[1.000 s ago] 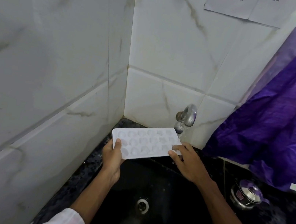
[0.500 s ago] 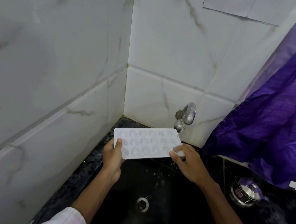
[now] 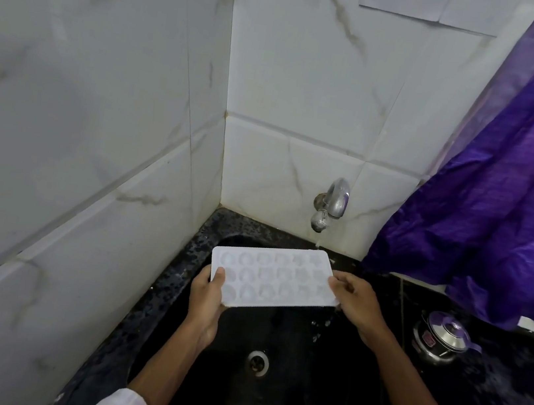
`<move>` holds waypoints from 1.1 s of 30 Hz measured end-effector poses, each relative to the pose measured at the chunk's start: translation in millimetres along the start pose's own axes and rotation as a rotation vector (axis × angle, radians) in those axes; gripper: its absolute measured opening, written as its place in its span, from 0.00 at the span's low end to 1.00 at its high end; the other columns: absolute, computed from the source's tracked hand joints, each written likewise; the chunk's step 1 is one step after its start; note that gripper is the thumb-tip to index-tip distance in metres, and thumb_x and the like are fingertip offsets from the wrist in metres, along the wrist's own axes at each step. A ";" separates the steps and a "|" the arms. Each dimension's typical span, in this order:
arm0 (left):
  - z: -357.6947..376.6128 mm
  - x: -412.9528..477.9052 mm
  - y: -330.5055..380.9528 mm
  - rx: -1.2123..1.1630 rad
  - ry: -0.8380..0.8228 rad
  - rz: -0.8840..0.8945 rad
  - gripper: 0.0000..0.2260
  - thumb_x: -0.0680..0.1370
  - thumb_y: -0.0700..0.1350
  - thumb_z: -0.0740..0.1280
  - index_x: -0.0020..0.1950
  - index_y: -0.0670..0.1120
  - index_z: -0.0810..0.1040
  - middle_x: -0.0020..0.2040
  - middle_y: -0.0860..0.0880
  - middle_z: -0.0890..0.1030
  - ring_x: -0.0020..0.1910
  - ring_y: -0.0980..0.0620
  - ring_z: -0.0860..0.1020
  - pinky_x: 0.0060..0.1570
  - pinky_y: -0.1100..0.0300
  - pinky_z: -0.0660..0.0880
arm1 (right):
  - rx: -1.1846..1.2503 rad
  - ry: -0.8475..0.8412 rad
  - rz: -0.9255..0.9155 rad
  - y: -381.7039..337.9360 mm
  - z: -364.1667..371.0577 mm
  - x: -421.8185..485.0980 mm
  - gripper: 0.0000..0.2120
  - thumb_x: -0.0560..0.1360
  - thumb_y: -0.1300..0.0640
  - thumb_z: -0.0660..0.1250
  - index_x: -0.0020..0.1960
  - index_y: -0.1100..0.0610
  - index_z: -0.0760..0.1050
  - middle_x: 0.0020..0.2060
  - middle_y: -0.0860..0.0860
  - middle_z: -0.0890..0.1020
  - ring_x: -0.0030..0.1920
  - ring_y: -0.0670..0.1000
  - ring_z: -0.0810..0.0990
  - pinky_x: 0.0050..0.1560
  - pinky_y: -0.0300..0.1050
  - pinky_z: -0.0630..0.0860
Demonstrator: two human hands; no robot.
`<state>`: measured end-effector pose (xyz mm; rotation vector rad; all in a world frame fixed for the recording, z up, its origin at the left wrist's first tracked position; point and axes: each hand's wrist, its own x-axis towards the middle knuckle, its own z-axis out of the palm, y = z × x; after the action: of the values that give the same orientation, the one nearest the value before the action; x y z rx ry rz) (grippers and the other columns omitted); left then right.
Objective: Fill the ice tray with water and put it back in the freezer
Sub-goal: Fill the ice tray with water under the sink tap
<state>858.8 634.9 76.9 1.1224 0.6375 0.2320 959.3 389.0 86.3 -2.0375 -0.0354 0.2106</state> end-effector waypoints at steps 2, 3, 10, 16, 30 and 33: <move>-4.4 0.7 -4.9 0.055 0.004 0.006 0.11 0.85 0.43 0.58 0.59 0.46 0.79 0.55 0.46 0.84 0.53 0.45 0.83 0.51 0.47 0.81 | 0.017 -0.007 0.017 3.4 -0.8 -4.2 0.08 0.78 0.55 0.66 0.56 0.51 0.80 0.49 0.47 0.84 0.48 0.44 0.83 0.51 0.42 0.80; -7.6 1.5 -7.3 0.092 0.010 0.012 0.11 0.85 0.43 0.58 0.57 0.47 0.80 0.55 0.46 0.84 0.52 0.45 0.83 0.52 0.45 0.81 | 0.023 -0.008 0.022 5.1 -1.1 -6.3 0.07 0.78 0.56 0.67 0.54 0.51 0.80 0.48 0.47 0.85 0.47 0.45 0.83 0.50 0.42 0.80; -34.0 -3.9 -10.5 0.470 0.019 0.354 0.09 0.83 0.43 0.63 0.56 0.49 0.83 0.50 0.54 0.85 0.51 0.55 0.83 0.50 0.58 0.80 | -0.053 0.034 -0.103 11.3 -5.6 -21.4 0.05 0.75 0.61 0.70 0.50 0.55 0.78 0.45 0.49 0.83 0.46 0.47 0.83 0.50 0.44 0.81; -40.4 -4.2 11.3 0.659 0.044 0.728 0.09 0.81 0.43 0.65 0.60 0.47 0.82 0.53 0.57 0.85 0.53 0.64 0.81 0.52 0.65 0.76 | -0.030 0.174 -0.325 -7.8 -18.7 -32.3 0.07 0.73 0.64 0.71 0.45 0.54 0.77 0.42 0.45 0.84 0.44 0.40 0.83 0.48 0.30 0.76; -33.9 -21.1 9.3 0.781 0.042 0.858 0.08 0.80 0.37 0.67 0.57 0.43 0.82 0.48 0.52 0.86 0.46 0.62 0.81 0.47 0.73 0.74 | -0.186 0.327 -0.407 6.3 -9.3 -48.7 0.06 0.75 0.66 0.69 0.42 0.57 0.75 0.36 0.44 0.81 0.39 0.43 0.82 0.43 0.31 0.75; -38.0 -24.9 4.9 0.778 0.052 0.869 0.09 0.80 0.40 0.67 0.59 0.44 0.82 0.48 0.53 0.85 0.45 0.60 0.82 0.46 0.65 0.77 | -0.154 0.405 -0.476 4.8 -8.5 -53.4 0.04 0.75 0.67 0.69 0.48 0.60 0.78 0.39 0.47 0.83 0.41 0.41 0.81 0.44 0.27 0.73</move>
<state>817.4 654.0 79.5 2.1205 0.2312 0.8002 907.8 373.0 93.0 -2.1228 -0.2864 -0.5149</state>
